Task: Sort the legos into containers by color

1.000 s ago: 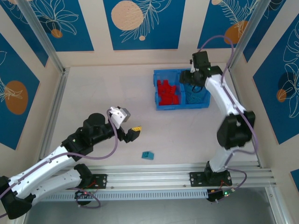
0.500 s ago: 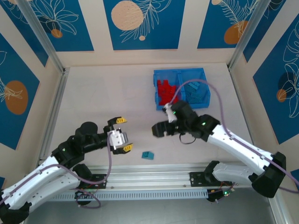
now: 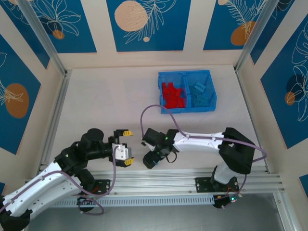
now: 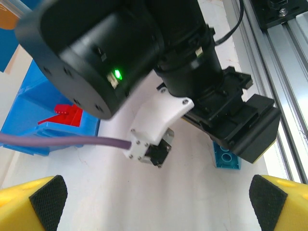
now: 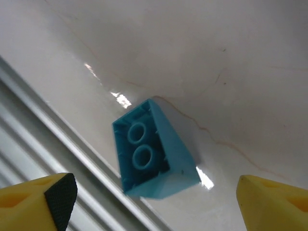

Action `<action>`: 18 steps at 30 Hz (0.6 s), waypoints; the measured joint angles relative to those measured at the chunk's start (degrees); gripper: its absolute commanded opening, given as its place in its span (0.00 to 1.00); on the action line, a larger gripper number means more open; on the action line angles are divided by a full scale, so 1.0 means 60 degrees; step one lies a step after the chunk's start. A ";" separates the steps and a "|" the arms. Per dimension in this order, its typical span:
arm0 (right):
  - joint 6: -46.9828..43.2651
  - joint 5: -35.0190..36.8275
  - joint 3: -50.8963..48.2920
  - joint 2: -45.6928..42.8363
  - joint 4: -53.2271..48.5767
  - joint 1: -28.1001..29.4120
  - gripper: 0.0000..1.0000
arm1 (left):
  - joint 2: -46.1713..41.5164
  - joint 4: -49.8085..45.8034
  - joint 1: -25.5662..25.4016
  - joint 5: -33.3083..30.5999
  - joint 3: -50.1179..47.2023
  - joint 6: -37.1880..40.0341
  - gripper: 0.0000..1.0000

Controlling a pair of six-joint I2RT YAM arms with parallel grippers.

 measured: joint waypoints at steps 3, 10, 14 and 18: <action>-0.0266 -0.0098 0.0036 0.0361 0.0229 0.0007 0.70 | -0.0149 -0.0007 0.0000 0.0000 -0.0069 -0.0004 1.00; -0.0452 0.0109 0.0317 0.1075 0.0335 0.0113 0.41 | -0.0331 0.0000 -0.0004 0.0000 -0.0255 -0.0004 1.00; -0.0433 0.0302 0.0393 0.1082 0.0310 0.0146 0.27 | -0.0335 0.0000 0.0000 0.0011 -0.0375 -0.0004 1.00; -0.0386 0.0412 0.0368 0.0900 0.0404 0.0135 0.25 | -0.0368 0.0011 0.0000 0.0142 -0.0510 0.0044 1.00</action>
